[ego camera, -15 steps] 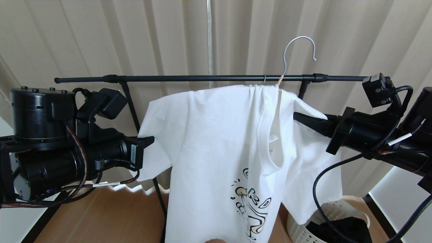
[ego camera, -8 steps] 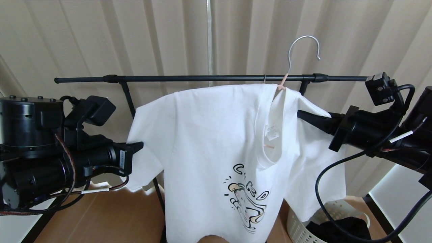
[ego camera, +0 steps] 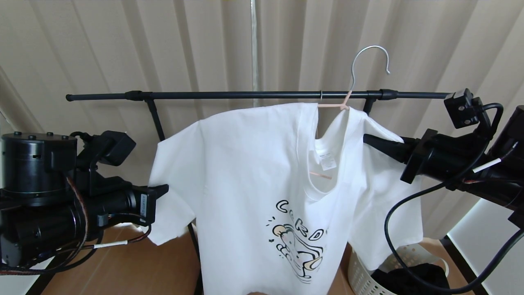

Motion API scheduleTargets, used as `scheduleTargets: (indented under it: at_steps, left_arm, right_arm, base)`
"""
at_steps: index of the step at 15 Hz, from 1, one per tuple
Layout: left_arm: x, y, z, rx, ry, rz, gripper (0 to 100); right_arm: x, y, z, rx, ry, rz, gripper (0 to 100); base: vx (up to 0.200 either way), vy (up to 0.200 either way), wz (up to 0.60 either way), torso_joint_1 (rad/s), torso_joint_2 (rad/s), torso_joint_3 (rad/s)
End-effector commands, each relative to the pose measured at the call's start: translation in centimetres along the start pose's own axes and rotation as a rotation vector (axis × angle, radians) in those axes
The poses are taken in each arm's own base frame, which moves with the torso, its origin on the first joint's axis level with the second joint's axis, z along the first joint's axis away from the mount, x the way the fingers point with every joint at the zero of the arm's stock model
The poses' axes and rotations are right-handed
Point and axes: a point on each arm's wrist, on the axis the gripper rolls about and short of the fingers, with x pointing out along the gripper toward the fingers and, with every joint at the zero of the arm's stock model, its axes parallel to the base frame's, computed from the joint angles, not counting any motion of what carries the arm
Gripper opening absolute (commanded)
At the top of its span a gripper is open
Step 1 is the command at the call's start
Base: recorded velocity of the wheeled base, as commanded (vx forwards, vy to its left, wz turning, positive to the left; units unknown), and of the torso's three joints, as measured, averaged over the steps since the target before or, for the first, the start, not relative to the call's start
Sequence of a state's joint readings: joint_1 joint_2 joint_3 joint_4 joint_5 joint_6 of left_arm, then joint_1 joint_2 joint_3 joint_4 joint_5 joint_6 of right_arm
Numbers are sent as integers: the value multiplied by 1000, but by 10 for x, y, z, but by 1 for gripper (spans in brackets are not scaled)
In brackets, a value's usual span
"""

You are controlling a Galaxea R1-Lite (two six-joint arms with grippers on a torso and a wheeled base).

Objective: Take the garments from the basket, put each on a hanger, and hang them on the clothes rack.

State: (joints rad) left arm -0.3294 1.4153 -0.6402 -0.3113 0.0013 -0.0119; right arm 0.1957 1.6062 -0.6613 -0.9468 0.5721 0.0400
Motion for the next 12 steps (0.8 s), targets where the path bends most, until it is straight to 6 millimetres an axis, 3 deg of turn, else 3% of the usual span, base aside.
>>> scheduleTargets:
  at_steps: [1, 12]
  left_arm:
    - [-1, 0, -4, 0, 12, 0, 0]
    - [-3, 0, -24, -2, 72, -2, 0]
  right_arm:
    - [1, -3, -2, 4, 6, -7, 0]
    - [1, -9, -1, 2, 1, -24, 0]
  base:
    - [0, 0, 0, 0, 0, 0]
    - [0, 0, 0, 0, 0, 0]
